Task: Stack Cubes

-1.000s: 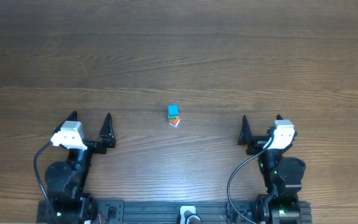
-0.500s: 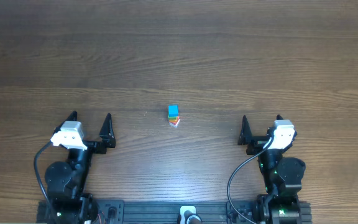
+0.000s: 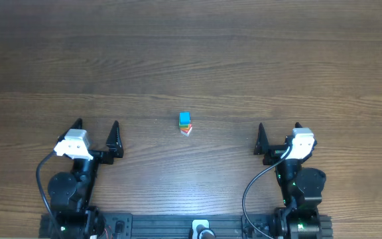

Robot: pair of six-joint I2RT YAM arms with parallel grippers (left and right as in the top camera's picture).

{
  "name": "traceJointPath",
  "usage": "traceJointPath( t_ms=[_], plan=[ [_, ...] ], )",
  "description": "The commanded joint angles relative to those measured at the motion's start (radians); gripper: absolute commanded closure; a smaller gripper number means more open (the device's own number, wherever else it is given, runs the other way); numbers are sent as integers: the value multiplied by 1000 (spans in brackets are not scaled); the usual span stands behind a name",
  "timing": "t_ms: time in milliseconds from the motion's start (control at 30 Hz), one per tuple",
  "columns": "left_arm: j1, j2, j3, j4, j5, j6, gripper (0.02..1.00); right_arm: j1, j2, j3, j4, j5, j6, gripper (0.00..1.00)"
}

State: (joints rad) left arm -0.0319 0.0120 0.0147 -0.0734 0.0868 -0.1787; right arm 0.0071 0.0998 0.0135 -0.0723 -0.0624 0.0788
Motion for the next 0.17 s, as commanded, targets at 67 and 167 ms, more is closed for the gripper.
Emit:
traceJointPath(
  t_ms=[67,167],
  plan=[
    [-3,-5,-9,3,2,14,20,-1,-10,-8,2,-8,-2,9],
    [-3,-5,-9,3,2,14,20,-1,-10,-8,2,-8,-2,9]
  ],
)
